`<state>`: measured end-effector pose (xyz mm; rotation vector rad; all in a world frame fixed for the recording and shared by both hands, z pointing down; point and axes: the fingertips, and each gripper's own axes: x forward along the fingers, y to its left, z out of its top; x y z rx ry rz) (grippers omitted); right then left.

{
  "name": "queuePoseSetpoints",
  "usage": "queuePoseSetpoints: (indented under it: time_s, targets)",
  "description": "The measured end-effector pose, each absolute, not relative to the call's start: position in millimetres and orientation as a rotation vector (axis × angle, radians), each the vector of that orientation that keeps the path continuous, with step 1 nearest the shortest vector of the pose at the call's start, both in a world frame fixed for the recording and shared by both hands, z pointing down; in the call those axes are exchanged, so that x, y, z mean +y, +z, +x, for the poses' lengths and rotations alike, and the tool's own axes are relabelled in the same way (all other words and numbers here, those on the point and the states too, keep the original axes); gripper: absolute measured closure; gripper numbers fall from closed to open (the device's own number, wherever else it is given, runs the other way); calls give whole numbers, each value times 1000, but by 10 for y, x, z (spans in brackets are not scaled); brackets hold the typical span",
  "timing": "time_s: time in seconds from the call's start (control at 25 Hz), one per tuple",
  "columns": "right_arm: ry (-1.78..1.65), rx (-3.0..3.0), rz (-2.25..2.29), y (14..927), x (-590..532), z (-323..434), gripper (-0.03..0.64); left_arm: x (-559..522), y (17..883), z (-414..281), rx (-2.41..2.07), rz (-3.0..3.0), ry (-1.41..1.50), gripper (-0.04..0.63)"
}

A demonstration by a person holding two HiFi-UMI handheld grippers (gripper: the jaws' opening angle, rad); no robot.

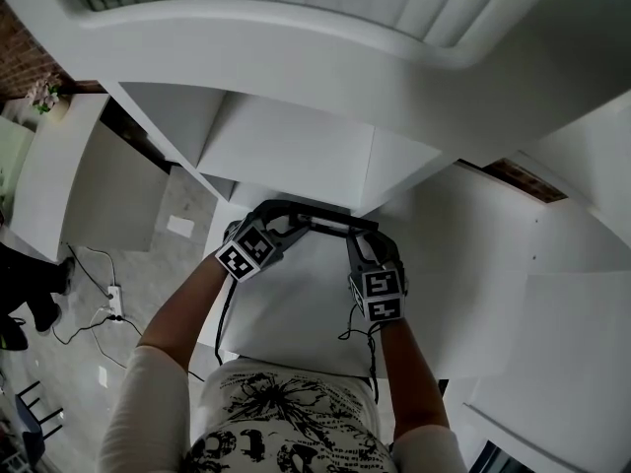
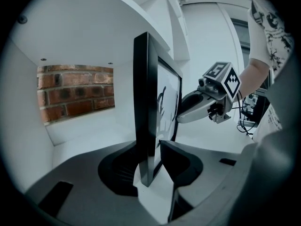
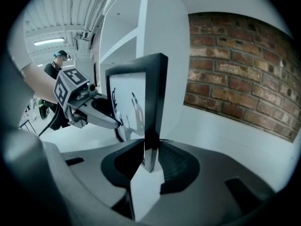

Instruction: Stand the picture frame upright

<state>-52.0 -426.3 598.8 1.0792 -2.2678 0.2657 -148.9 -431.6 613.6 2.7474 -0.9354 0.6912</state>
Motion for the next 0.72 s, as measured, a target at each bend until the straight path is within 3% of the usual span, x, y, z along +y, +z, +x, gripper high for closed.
queuePoseSetpoints:
  time_s: [0.16, 0.28, 0.44, 0.6, 0.72]
  targets:
    - [296, -2244, 1101, 6022, -4274, -511, 489, -4314, 6270, -1511, -983, 2680, 736, 427]
    - [340, -2269, 1130, 5992, -4272, -486, 434, -4288, 6223, -1521, -1004, 2663, 654, 336]
    - [403, -2296, 1161, 5964, -4207, -449, 402, -4230, 6192, -1639, -1076, 2620, 584, 330]
    - [389, -2279, 1207, 5939, -4083, -353, 402, -4101, 6083, -1818, -1222, 2565, 477, 330]
    - [381, -2272, 1272, 5863, -3947, -264, 481, -3935, 5954, -1922, -1330, 2523, 363, 371]
